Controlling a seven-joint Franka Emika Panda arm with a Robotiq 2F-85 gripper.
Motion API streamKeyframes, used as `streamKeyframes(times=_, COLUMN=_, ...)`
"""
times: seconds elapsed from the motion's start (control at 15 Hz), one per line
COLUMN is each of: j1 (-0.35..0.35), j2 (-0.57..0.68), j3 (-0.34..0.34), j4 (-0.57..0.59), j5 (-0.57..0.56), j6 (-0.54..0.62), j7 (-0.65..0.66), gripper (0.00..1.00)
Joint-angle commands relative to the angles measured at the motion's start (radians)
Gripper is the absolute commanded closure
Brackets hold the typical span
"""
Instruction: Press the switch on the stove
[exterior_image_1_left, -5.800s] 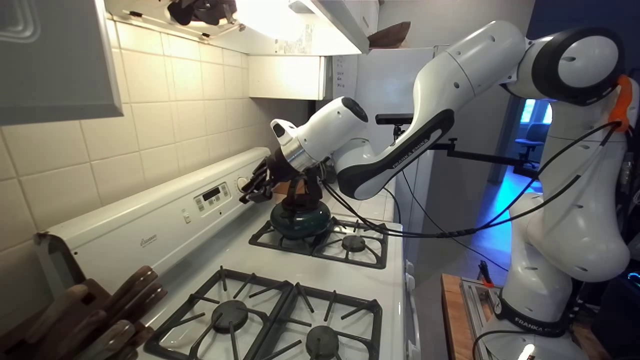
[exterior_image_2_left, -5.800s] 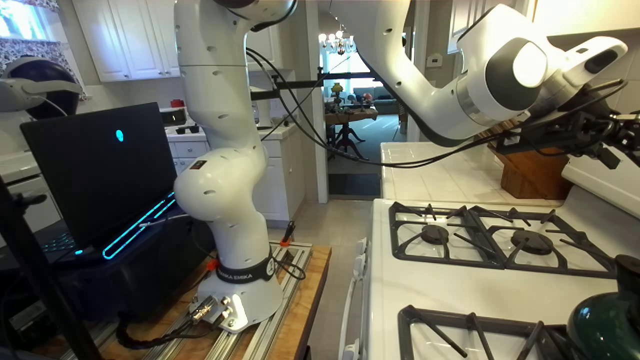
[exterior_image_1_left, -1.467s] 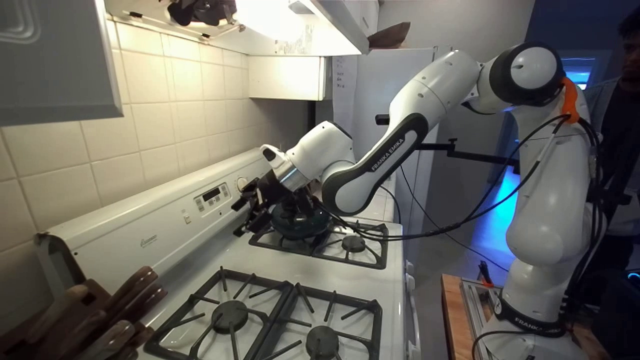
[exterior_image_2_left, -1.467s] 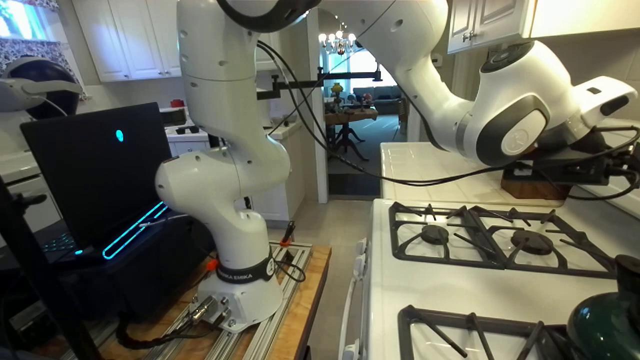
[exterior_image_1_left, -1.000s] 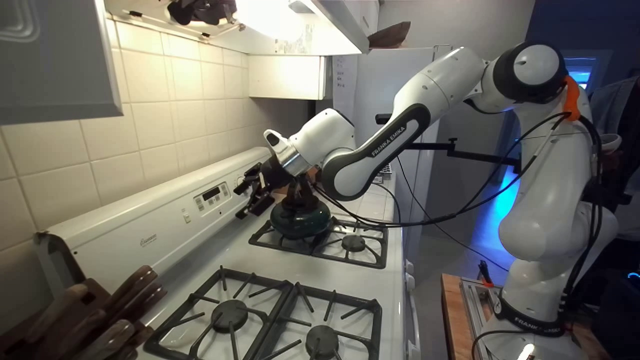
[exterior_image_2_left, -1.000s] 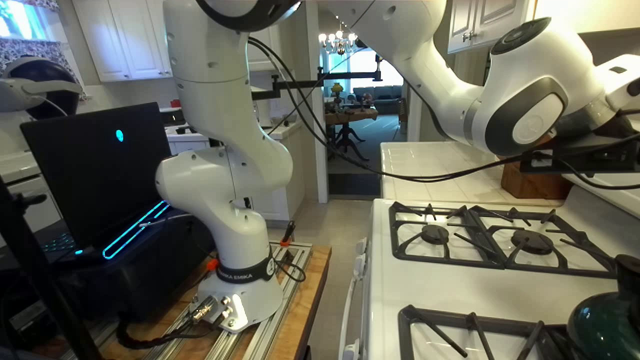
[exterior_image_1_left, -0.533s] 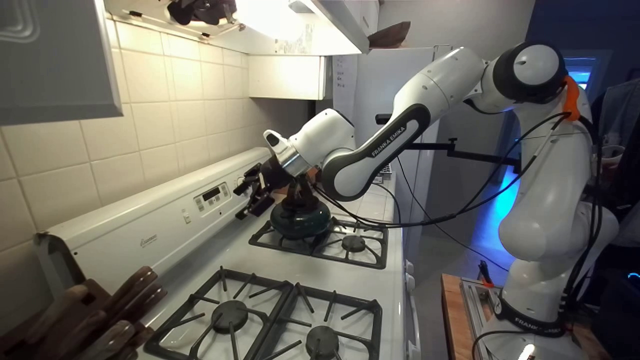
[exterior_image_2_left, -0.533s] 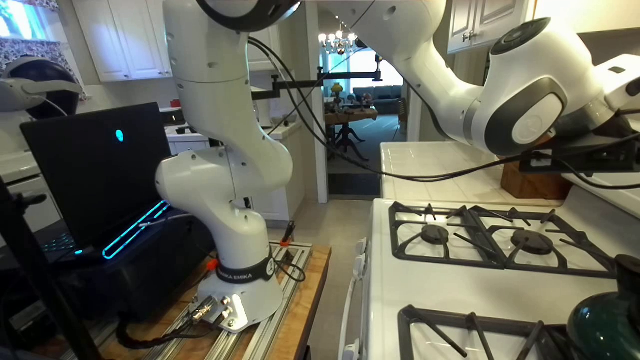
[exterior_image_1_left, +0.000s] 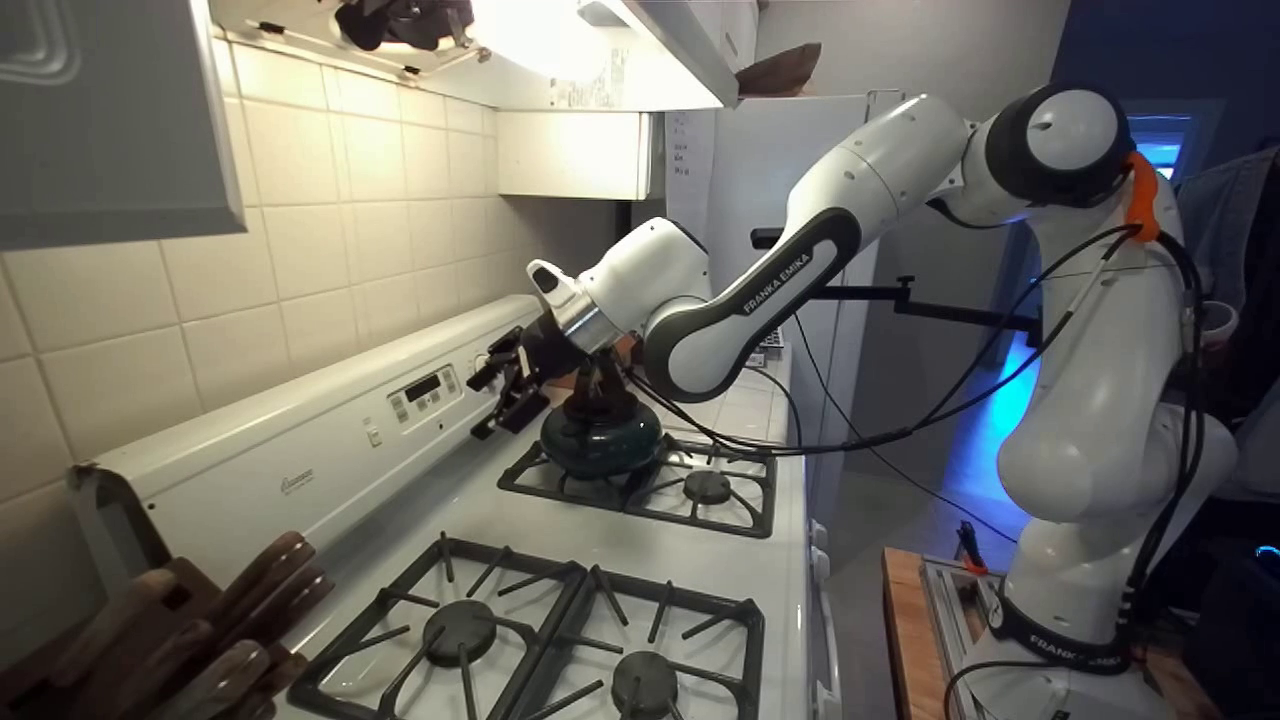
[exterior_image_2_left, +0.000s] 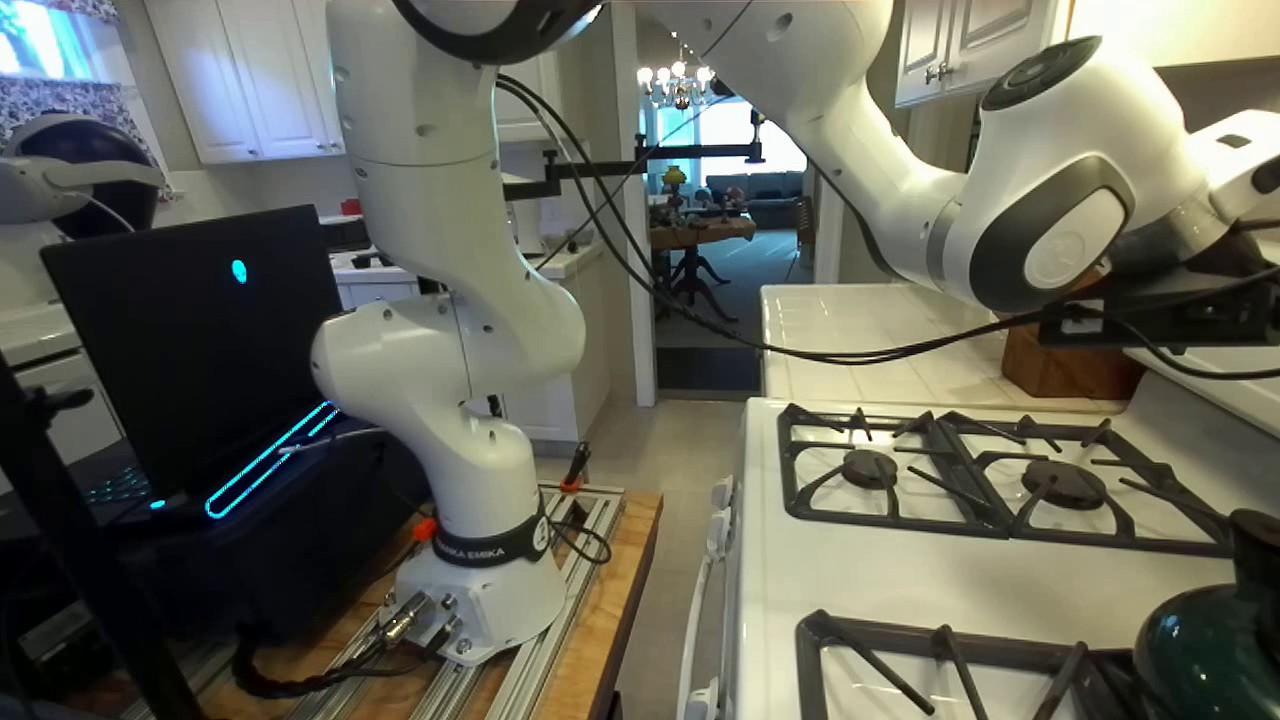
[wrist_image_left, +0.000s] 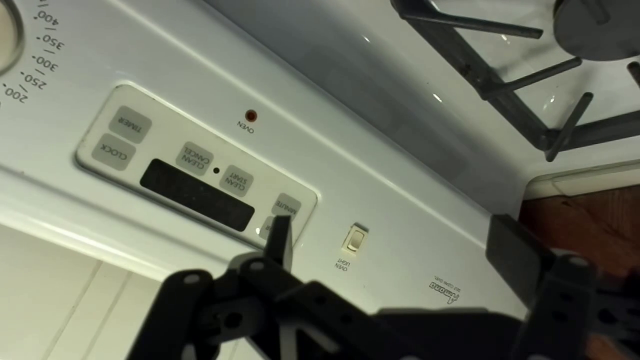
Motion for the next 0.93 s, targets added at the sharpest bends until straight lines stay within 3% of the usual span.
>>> streamKeyframes(times=0.0, j1=0.0, j2=0.0, j3=0.0, j4=0.0, j5=0.0, j6=0.0, j7=0.0, gripper=0.0)
streamKeyframes(times=0.87, j1=0.004, j2=0.007, j3=0.005, j4=0.007, j5=0.013, j6=0.007, j7=0.015, gripper=0.0)
